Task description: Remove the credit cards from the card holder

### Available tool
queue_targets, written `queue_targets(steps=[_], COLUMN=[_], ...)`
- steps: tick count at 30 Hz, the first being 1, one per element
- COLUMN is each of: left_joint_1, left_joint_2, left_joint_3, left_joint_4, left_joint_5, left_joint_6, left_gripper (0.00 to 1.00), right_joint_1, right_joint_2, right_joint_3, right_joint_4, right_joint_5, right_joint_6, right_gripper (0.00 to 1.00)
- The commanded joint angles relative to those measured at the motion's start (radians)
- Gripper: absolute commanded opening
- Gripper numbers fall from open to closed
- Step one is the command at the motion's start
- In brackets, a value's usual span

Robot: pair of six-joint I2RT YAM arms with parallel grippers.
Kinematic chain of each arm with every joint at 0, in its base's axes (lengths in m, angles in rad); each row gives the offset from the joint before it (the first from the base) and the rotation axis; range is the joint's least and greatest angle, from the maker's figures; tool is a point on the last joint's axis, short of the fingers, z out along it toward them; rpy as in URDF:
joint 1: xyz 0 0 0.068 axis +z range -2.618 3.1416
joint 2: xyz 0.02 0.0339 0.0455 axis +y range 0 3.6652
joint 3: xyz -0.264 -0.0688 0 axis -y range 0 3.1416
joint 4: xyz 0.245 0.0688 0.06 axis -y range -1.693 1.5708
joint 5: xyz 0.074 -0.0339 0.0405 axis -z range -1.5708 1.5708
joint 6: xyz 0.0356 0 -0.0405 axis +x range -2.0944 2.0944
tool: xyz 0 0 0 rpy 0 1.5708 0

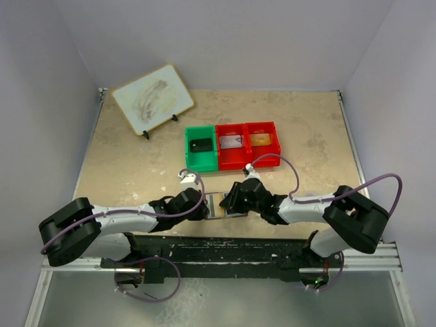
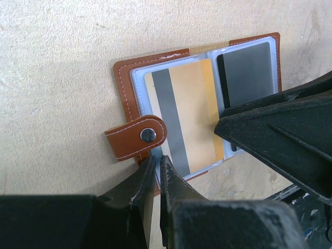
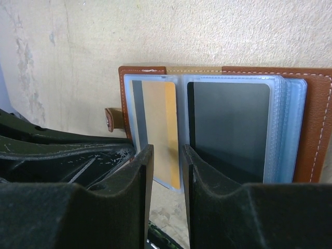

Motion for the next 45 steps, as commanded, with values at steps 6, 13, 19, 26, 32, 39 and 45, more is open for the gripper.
queue_targets(steps=[6,13,19,26,32,39,45], left_joint_1=[-0.011,-0.013,-0.019,-0.022,-0.022,-0.022,-0.022], left_joint_2=[-0.002,-0.002,0.016,-0.008,-0.104,-0.086,0.002], left_joint_3=[-0.027,-0.031,-0.027,-0.007,0.025,0.111,0.163], left_joint_4=[-0.055,-0.075,-0.05,-0.106,-0.137,-0.071,-0.053], left_joint_5=[-0.015,-0.036,-0.024,-0.054,-0.045,0.043,0.058], left_joint_6=[-0.019,-0.018,-0.034,-0.048,-0.048,-0.036,-0.008], left_gripper=[0.04,0.03,0.03,0.06,0.17,0.23,0.24], right_joint_1=[0.009,0.054,0.054,0.054,0.053,0.054,0.053], right_joint_2=[0.041,0.001,-0.008,-0.041,-0.056,-0.037,-0.018], right_joint_3=[0.034,0.062,0.061,0.026,-0.003,-0.037,-0.052], right_joint_4=[0.017,-0.071,-0.041,-0.002,0.006,0.083,0.118], right_joint_5=[0.024,0.129,0.101,0.099,0.102,0.054,0.04], right_joint_6=[-0.012,-0.004,-0.019,0.001,0.037,0.059,0.072], right_gripper=[0.27,0.17,0.03,0.0,0.0,0.0,0.0])
